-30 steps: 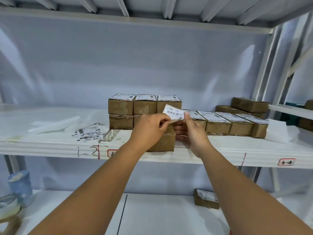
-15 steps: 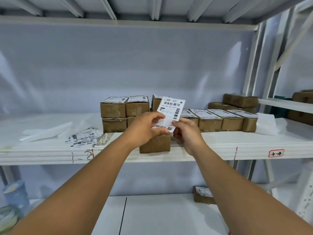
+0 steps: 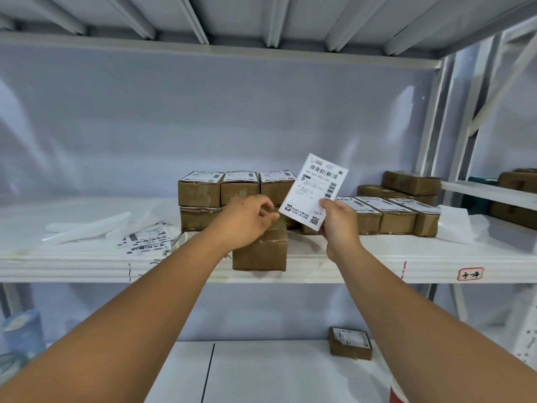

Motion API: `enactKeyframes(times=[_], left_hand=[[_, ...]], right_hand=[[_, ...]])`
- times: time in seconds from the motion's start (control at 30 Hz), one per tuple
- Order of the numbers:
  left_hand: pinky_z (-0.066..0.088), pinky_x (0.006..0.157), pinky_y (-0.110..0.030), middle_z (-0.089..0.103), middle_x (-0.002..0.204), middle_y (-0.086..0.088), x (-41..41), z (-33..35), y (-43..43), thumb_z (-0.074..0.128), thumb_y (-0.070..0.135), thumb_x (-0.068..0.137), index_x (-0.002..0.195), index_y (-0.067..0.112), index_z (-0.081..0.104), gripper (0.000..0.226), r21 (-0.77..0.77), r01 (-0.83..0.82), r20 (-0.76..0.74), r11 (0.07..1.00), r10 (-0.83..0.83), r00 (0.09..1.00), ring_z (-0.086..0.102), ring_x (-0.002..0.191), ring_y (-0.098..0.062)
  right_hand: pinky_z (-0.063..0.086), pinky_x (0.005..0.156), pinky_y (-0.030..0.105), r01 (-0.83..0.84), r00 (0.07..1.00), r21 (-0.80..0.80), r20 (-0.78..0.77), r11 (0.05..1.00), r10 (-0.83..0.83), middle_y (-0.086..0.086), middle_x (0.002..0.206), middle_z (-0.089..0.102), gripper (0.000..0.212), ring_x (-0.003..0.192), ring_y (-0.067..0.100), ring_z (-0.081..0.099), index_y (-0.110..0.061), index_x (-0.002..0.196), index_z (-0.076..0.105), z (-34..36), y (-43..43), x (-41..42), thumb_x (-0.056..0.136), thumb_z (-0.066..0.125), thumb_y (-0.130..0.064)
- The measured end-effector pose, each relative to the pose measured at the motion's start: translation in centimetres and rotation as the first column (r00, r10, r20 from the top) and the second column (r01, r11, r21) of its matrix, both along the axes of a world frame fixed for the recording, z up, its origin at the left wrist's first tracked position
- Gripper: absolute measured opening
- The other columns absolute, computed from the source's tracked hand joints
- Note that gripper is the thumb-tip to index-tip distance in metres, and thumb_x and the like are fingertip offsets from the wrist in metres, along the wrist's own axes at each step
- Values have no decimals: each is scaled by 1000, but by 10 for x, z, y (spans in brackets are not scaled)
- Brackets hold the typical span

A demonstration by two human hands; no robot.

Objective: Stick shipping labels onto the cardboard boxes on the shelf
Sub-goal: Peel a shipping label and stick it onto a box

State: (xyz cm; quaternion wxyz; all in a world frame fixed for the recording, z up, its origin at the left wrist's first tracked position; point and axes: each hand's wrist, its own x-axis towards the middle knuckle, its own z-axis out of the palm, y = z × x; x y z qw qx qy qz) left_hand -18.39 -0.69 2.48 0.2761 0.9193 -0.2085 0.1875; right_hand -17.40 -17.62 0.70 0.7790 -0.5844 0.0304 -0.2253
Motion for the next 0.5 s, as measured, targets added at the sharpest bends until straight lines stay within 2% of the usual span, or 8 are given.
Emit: enactKeyframes(times=[0.07, 0.1, 0.17, 0.23, 0.3, 0.4, 0.43, 0.5], left_hand=[[44, 82, -19, 65, 110, 3, 0, -1, 0, 54, 27, 94, 114, 19, 61, 22, 38, 12, -8, 999, -12, 1000, 58, 92, -6], [43, 82, -18, 65, 110, 3, 1, -1, -1, 53, 25, 95, 113, 18, 61, 21, 39, 21, -9, 999, -21, 1000, 58, 93, -7], [42, 79, -18, 64, 110, 3, 0, -1, -3, 51, 23, 96, 113, 17, 61, 21, 19, 24, -4, 1000, -24, 1000, 57, 94, -8], [41, 70, -18, 63, 109, 3, 2, -1, -7, 46, 21, 97, 114, 18, 60, 22, -30, 4, -3, 1000, -4, 1000, 57, 86, -8], [39, 61, -19, 64, 110, 0, 4, -1, -12, 39, 17, 98, 120, 17, 57, 28, -110, -18, -13, 994, 17, 1000, 54, 74, -6], [39, 74, -22, 62, 117, -2, 5, 3, -17, 35, 17, 100, 127, 14, 51, 32, -229, -59, 8, 972, 63, 998, 56, 86, -12], [38, 73, -23, 63, 108, -2, 5, 5, -18, 35, 20, 101, 120, 13, 56, 29, -261, -67, 7, 963, 71, 997, 56, 84, -14], [40, 65, -27, 61, 79, -4, 6, 10, -18, 35, 32, 101, 91, 12, 60, 33, -346, -81, 2, 935, 87, 996, 56, 67, -17]], right_hand=[[49, 50, 23, -22, 999, -19, -26, 1000, 21, 4, 94, 69, 20, 76, 17, 65, -19, 84, 60, 0, -2, 2, 96, 47, -9], [52, 53, 25, -32, 999, -31, -40, 999, 31, 5, 97, 70, 20, 79, 19, 66, -20, 85, 60, 0, -1, 2, 96, 47, -10], [55, 69, 33, -45, 997, -41, -57, 998, 43, 8, 103, 69, 19, 88, 24, 66, -19, 88, 60, 0, 2, 3, 97, 47, -9], [56, 83, 43, -70, 996, -50, -63, 996, 67, 11, 106, 68, 17, 93, 28, 66, -16, 92, 60, 1, 5, 1, 98, 46, -8], [53, 88, 51, -87, 995, -75, -60, 993, 83, 12, 108, 67, 16, 97, 32, 66, -14, 96, 60, 2, 7, -2, 98, 46, -7], [54, 87, 46, -68, 997, -127, -35, 990, 64, 5, 103, 68, 22, 98, 27, 66, -21, 87, 61, 6, 7, -4, 98, 47, -8], [54, 84, 41, -63, 998, -146, -22, 987, 61, 3, 101, 68, 24, 95, 24, 66, -23, 85, 61, 8, 6, -4, 98, 48, -9], [54, 75, 33, -79, 997, -197, -3, 977, 80, -1, 96, 68, 24, 87, 18, 66, -24, 84, 61, 11, 5, -7, 98, 48, -10]])
